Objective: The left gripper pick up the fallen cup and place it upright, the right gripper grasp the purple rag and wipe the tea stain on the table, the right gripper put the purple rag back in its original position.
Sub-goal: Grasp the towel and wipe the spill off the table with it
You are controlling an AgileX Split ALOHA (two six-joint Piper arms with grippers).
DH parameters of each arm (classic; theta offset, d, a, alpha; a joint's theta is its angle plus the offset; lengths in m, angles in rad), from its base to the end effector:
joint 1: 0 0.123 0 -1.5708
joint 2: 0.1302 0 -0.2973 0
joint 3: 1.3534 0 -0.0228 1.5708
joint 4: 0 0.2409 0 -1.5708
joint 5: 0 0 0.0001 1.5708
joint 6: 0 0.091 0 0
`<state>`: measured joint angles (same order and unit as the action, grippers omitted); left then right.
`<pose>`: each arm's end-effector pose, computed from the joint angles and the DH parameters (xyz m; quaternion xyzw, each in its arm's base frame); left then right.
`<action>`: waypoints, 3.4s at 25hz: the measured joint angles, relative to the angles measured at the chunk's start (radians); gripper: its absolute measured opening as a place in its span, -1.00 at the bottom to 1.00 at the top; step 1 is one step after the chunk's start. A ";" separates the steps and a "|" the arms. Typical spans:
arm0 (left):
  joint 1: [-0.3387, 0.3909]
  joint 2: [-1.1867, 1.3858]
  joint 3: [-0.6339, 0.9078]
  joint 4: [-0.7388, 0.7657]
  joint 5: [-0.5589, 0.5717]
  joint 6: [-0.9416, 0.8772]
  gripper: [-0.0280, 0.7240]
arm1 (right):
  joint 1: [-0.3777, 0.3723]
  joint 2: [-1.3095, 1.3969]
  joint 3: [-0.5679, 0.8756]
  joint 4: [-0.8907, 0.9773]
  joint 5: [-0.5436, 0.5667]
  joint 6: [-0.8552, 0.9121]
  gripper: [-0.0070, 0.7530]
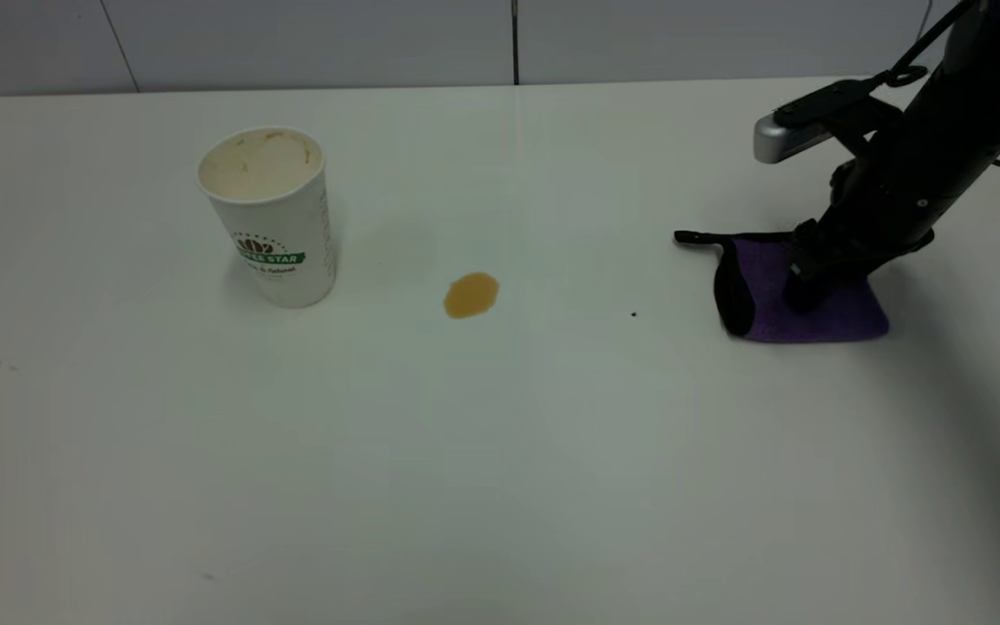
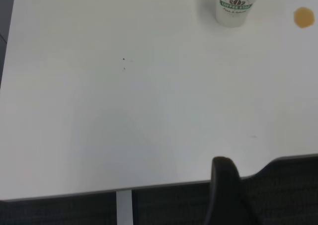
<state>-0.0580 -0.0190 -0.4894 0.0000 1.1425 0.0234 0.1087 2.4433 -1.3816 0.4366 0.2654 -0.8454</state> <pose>-0.0311 0.0018 0.2626 0.0355 0.8711 -0.0085 0.4898 0.4324 0.0574 0.0116 -0.2673 0.9458 0.0265 0.1826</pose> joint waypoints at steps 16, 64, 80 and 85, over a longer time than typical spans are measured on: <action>0.000 0.000 0.000 0.000 0.000 -0.001 0.32 | 0.226 0.090 -0.168 0.016 -0.077 -0.001 -0.85; 0.000 0.000 0.000 0.000 0.000 0.000 0.32 | 0.272 0.276 -0.644 -0.303 0.566 0.434 -0.85; 0.000 0.000 0.000 0.000 0.000 0.000 0.32 | 0.008 0.276 -0.644 -0.244 0.639 0.435 -0.67; 0.000 0.000 0.000 0.000 0.000 0.000 0.32 | 0.008 0.266 -0.644 -0.206 0.673 0.435 -0.02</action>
<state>-0.0580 -0.0190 -0.4894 0.0000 1.1429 0.0234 0.1167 2.7097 -2.0258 0.2310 0.9384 -0.4104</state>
